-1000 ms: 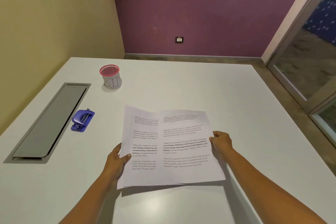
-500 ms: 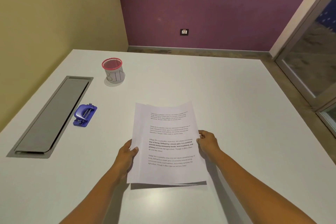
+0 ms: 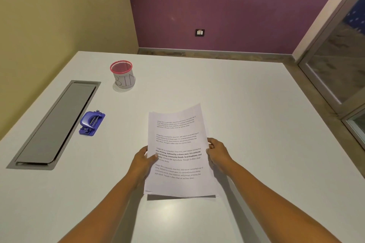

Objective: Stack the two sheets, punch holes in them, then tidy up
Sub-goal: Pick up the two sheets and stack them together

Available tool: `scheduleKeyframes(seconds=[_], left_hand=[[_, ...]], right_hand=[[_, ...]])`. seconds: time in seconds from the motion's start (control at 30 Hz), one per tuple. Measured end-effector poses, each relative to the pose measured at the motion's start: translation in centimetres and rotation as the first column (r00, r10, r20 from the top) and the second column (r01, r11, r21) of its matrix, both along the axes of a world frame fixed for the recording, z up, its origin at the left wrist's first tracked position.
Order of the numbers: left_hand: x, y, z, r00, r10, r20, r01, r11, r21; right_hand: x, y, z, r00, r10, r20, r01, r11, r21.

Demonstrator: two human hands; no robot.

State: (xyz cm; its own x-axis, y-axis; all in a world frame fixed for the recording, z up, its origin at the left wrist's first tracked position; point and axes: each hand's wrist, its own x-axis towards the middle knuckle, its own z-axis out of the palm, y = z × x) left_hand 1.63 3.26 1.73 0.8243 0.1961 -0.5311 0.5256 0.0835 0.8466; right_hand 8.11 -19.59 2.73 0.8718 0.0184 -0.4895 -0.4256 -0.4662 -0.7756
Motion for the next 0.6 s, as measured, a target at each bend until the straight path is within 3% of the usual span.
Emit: scheduleKeyframes(seconds=[0.13,0.33,0.47,0.6], left_hand=[[-0.2,-0.5,0.8,0.999,-0.037,0.037,0.035,0.997,0.065],[0.8,-0.3,3.7,0.985,-0.075,0.158,0.085,0.995,-0.055],[1.6,-0.1,6.4,0.947,-0.163,0.278,0.189,0.979,-0.072],[2.2,0.5,7.9,0.919,-0.154,0.364,0.209,0.971,-0.117]], right_hand=[[-0.3,-0.6,0.1,0.999,0.049,0.009,-0.049,0.998,-0.047],[-0.5,-2.3,-0.1,0.999,-0.036,-0.012,0.036,0.999,-0.030],[-0.2,-2.7,0.7,0.993,-0.097,-0.061,0.106,0.979,0.173],[0.1,-3.1,2.2,0.984,-0.140,-0.107,0.175,0.843,0.509]])
